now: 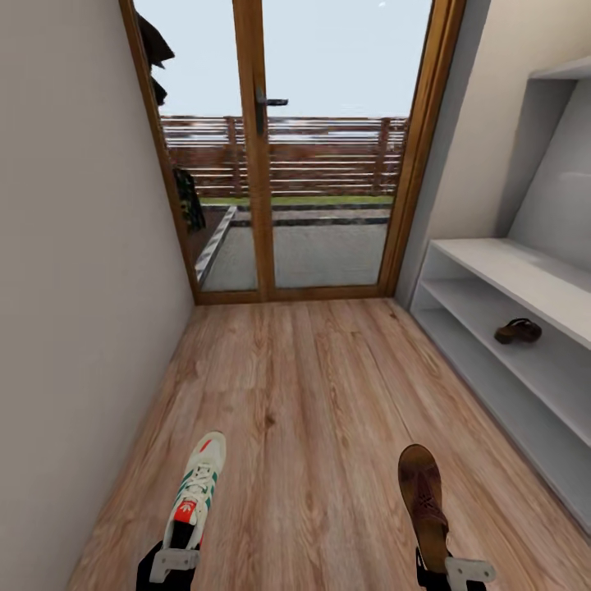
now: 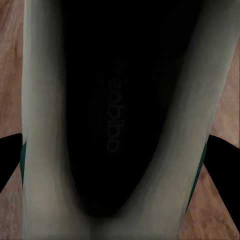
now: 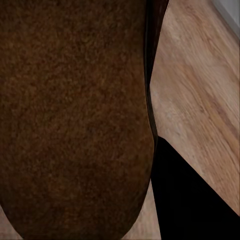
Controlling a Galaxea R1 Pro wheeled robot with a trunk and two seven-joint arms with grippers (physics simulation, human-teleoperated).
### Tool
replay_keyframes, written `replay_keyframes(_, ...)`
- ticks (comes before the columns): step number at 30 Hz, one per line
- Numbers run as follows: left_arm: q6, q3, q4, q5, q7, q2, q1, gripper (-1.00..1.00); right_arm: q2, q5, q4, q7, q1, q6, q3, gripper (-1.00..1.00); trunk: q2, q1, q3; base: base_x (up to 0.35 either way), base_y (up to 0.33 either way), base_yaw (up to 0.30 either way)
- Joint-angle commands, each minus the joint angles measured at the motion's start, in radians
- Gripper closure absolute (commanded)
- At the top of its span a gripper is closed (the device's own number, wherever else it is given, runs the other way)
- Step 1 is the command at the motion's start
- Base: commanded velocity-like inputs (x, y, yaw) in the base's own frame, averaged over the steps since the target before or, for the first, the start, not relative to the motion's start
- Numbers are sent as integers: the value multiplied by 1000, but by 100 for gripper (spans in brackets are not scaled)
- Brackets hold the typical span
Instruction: Pick up the two gym shoes and the two sandals from the corridor floor and place them onto the hallstand (shoe rack) in the corridor, making sure they are on the rack and not on the floor. Arrange them so the two gym shoes are next to each other and the two sandals are next to each other.
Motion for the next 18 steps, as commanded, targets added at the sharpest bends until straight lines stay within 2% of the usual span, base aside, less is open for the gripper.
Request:
replay_keyframes(1, -3, 8, 0, -4, -9, -1, -1, 100, 0, 8, 0, -4, -1, -2, -3, 100, 0, 0, -1, 335, 93, 0)
replay_keyframes(18, -4, 9, -1, -2, -9, -1, -1, 100, 0, 8, -1, -4, -1, -2, -3, 100, 0, 0, -1, 335, 92, 0)
